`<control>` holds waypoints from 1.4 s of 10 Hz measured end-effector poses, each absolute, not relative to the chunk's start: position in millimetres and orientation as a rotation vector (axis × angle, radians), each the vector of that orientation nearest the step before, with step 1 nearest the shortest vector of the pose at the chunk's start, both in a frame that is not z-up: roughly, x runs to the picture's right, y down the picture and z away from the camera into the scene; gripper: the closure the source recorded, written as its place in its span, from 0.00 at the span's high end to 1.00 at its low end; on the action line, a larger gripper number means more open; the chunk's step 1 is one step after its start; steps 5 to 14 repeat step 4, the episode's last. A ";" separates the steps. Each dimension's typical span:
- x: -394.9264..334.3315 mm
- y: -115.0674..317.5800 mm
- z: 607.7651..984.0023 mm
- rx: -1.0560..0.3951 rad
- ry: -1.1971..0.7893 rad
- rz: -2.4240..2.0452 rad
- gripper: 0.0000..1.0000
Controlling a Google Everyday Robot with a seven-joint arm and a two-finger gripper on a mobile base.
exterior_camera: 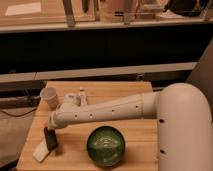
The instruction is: Place the eraser on the white sponge
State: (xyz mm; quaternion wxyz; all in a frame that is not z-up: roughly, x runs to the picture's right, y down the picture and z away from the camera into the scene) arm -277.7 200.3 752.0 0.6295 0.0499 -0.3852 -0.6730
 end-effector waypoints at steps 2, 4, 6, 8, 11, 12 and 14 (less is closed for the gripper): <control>-275.9 200.2 753.8 0.128 -0.906 -1.507 0.04; -280.0 199.9 752.7 0.137 -0.921 -1.489 0.04; -280.0 199.9 752.7 0.137 -0.921 -1.489 0.04; -280.0 199.9 752.7 0.137 -0.921 -1.489 0.04; -280.0 199.9 752.7 0.137 -0.921 -1.489 0.04; -280.0 199.9 752.7 0.137 -0.921 -1.489 0.04; -280.0 199.9 752.7 0.137 -0.921 -1.489 0.04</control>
